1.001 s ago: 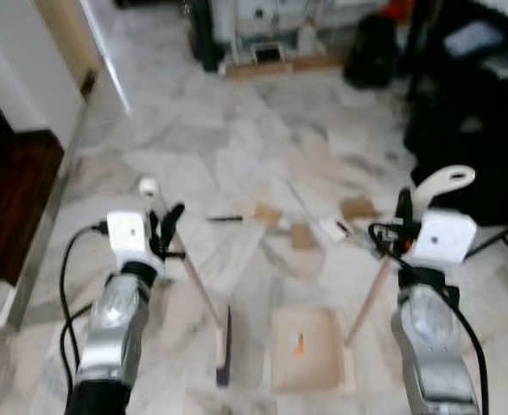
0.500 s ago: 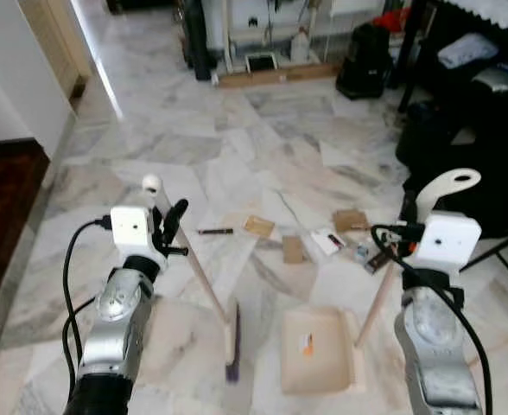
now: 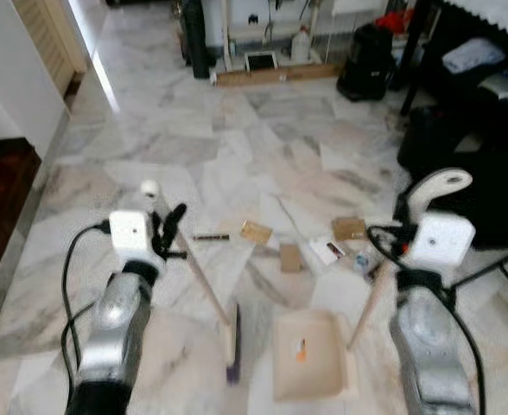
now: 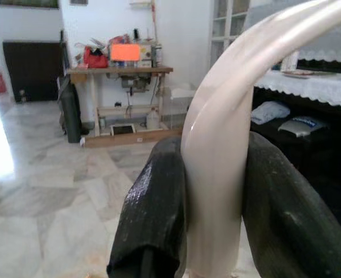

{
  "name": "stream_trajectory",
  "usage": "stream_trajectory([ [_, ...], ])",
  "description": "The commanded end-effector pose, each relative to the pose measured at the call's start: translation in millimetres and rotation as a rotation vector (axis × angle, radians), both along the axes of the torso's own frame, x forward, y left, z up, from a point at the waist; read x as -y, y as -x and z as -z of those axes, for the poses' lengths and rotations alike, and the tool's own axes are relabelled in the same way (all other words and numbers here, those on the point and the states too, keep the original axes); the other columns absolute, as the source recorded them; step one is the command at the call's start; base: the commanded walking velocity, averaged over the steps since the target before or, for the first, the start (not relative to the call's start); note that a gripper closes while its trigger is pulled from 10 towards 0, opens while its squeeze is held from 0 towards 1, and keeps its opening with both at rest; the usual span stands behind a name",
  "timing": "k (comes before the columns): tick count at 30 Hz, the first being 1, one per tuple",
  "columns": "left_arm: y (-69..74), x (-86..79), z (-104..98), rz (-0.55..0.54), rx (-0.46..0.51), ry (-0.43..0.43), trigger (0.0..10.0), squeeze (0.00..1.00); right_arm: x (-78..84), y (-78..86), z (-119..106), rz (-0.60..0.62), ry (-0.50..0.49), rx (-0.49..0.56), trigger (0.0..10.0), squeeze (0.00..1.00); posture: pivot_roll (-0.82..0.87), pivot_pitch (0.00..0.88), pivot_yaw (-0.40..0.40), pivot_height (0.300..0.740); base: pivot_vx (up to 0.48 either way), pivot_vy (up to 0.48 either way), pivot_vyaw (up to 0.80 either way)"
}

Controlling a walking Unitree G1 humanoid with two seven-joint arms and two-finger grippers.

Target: Sweep floor

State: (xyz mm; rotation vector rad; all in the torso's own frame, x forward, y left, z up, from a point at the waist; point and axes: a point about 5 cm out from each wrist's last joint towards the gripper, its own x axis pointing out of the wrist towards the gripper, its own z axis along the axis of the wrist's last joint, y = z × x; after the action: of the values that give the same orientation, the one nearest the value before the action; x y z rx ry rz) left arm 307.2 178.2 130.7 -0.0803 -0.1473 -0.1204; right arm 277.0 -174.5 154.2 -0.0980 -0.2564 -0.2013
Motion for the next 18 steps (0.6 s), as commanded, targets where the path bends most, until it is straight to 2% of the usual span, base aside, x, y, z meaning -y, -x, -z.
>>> stream_trajectory([
  [1, -1.3, 4.0, -11, 0.014, 0.047, -0.005, 10.0, 0.00, 2.4, 0.8, -9, 0.005, -0.005, 0.042, 10.0, 0.00, -0.04, 0.072, 0.039, 0.740, 0.262, 0.000, 0.00],
  [9, -0.5, 3.9, -8, 0.010, 0.045, -0.004, 10.0, 0.00, 6.9, 1.1, -2, 0.023, 0.002, 0.022, 10.0, 0.00, -0.04, 0.064, 0.034, 0.740, 0.261, 0.000, 0.00],
  [12, 2.9, 2.1, -6, 0.016, 0.050, -0.054, 10.0, 0.00, 9.7, 2.5, -1, 0.037, 0.025, 0.016, 10.0, 0.00, -0.04, 0.064, 0.033, 0.740, 0.252, 0.000, 0.00],
  [18, 4.8, 4.1, -3, 0.015, 0.042, -0.046, 10.0, 0.00, 20.4, 7.0, 14, 0.060, 0.037, -0.032, 10.0, 0.00, -0.04, 0.069, 0.025, 0.740, 0.253, 0.000, 0.00],
])
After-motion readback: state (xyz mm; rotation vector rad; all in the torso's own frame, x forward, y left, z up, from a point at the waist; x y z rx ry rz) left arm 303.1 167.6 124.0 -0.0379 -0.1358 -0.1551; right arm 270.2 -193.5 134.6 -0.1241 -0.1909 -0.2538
